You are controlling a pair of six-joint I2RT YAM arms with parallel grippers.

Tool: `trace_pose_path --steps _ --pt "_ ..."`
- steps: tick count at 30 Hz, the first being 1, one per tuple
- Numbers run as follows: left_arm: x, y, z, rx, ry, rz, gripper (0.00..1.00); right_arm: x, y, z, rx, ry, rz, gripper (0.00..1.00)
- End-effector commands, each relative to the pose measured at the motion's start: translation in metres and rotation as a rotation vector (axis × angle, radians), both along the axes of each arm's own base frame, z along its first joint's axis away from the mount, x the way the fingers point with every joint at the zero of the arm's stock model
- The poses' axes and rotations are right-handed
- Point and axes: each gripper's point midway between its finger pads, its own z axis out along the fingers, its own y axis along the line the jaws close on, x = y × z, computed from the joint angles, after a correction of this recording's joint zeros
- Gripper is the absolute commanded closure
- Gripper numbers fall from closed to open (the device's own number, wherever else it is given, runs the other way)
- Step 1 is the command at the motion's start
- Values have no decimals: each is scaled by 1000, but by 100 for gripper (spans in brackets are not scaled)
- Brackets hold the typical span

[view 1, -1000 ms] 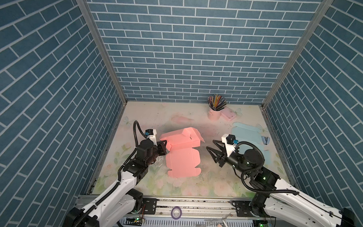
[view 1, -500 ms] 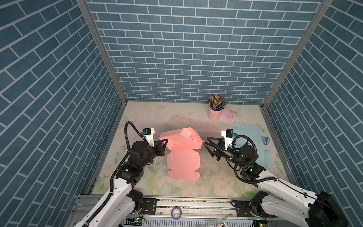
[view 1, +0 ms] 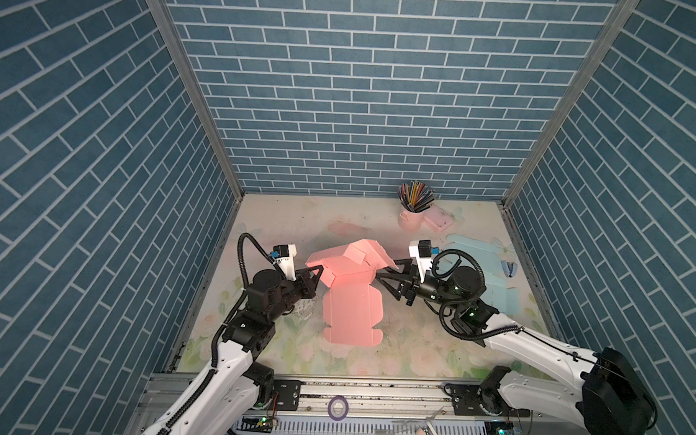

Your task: Fold the paper box

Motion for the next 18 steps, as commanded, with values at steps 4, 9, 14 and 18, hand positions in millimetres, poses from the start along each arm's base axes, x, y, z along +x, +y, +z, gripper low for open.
trace_pose_path --steps 4,9,14,18 --pt "5 -3 19 -30 -50 -8 100 24 6 -5 -3 35 -88 47" --pt "4 -4 24 -36 -62 -18 100 38 9 -25 -65 93 -146 51" --pt "3 -4 15 -30 -46 -20 100 42 8 -33 -121 110 -175 50" --pt "1 2 5 -1 -20 5 100 28 -4 -31 -173 77 -172 50"
